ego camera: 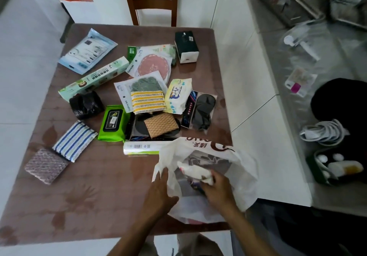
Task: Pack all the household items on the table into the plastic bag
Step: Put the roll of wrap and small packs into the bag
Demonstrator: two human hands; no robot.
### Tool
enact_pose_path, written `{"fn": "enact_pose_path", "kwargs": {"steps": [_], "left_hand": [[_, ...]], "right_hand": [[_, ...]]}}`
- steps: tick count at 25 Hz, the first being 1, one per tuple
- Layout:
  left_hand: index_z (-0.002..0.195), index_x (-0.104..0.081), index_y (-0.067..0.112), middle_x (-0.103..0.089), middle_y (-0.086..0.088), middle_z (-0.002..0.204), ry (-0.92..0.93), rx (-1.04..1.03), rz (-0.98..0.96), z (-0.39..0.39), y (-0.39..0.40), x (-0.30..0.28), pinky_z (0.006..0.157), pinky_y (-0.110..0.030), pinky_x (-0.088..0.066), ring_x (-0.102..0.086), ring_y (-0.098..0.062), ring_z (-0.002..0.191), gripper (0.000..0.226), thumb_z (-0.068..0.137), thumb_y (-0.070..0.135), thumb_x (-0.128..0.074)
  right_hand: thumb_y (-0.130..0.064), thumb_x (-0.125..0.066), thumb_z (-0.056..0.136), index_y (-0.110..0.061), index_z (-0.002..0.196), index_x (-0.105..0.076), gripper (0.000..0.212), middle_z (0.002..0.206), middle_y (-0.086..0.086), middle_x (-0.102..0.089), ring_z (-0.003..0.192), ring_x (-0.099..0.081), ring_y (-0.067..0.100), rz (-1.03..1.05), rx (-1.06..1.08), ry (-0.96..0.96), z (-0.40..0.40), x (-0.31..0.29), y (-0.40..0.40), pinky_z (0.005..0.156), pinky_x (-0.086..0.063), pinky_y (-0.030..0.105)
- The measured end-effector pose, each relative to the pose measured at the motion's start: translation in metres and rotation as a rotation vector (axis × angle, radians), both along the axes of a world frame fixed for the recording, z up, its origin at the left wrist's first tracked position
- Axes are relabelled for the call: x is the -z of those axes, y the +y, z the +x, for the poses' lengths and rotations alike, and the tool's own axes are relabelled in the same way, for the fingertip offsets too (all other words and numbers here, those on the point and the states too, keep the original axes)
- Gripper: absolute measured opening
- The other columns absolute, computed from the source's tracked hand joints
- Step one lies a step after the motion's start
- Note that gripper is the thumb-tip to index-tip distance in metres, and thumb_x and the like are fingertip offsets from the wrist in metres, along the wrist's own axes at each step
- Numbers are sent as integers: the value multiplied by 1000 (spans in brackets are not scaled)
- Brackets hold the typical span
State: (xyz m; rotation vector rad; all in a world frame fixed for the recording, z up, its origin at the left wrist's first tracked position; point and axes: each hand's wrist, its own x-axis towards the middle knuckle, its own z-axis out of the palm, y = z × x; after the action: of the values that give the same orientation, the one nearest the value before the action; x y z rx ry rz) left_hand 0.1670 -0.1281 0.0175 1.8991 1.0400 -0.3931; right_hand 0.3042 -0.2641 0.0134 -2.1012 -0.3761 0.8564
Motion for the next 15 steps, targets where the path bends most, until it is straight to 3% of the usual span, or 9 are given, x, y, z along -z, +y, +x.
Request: {"fn": "enact_pose_path", "kwargs": {"steps": [2, 4, 6, 8, 10, 12, 13, 15], "left_hand": [[154, -8, 22, -15, -10, 162, -80, -16, 43, 0, -1, 6, 111, -34, -35, -28, -26, 144, 99, 80, 20, -73], [153, -12, 22, -20, -11, 161, -122, -95, 47, -2, -3, 5, 109, -32, -35, -29, -26, 144, 93, 80, 10, -69], [153, -15, 23, -23, -8, 160, -161, -122, 40, -3, -5, 1, 107, -30, -37, -32, -24, 142, 91, 81, 5, -66], [152, -16, 26, -30, -6, 156, -202, -115, 28, -6, -6, -4, 104, -29, -41, -38, -21, 136, 92, 79, 5, -67], [150, -21, 30, -36, -3, 151, -237, -115, 12, -15, -5, -10, 99, -25, -43, -43, -18, 130, 93, 75, 5, -69], [144, -34, 38, -39, 5, 148, -307, -172, -57, -33, 2, -16, 98, -26, -48, -46, -13, 126, 87, 71, 12, -73], [139, -44, 42, -43, 9, 146, -365, -221, -112, -41, 9, -20, 93, -30, -53, -50, -10, 123, 79, 70, 19, -76], [123, -62, 41, -59, 15, 131, -442, -324, -140, -52, 29, -24, 81, -27, -57, -61, -6, 110, 55, 71, 36, -77]], "right_hand": [[-21, -76, 79, -29, 106, -67, 30, 98, -12, -70, 98, -66, 9, -105, -52, 40, -3, 17, 0, 82, -57, 28], [-20, -78, 73, -28, 105, -68, 34, 99, -12, -70, 97, -65, 12, -230, -106, 228, 1, 27, 8, 84, -57, 33], [-12, -74, 76, -27, 105, -67, 33, 105, -8, -71, 100, -64, 13, -268, -176, 476, 3, 33, 20, 82, -55, 30], [-6, -65, 85, -26, 103, -63, 26, 113, -1, -68, 95, -62, 11, -254, -105, 592, -2, 34, 33, 76, -53, 25], [-17, -60, 93, -24, 100, -59, 10, 112, 0, -66, 90, -62, 10, -301, -57, 387, -13, 25, 40, 75, -52, 24], [-29, -56, 95, -25, 103, -57, 9, 103, -6, -66, 89, -64, 10, -382, -150, -80, -23, 11, 40, 74, -52, 21], [-32, -55, 95, -28, 99, -58, 6, 95, -9, -68, 84, -65, 7, -307, -164, -266, -27, -3, 41, 70, -53, 20], [-34, -54, 95, -33, 91, -60, 7, 85, -17, -67, 76, -66, 2, -20, -179, -386, -32, -35, 51, 65, -53, 13]]}}
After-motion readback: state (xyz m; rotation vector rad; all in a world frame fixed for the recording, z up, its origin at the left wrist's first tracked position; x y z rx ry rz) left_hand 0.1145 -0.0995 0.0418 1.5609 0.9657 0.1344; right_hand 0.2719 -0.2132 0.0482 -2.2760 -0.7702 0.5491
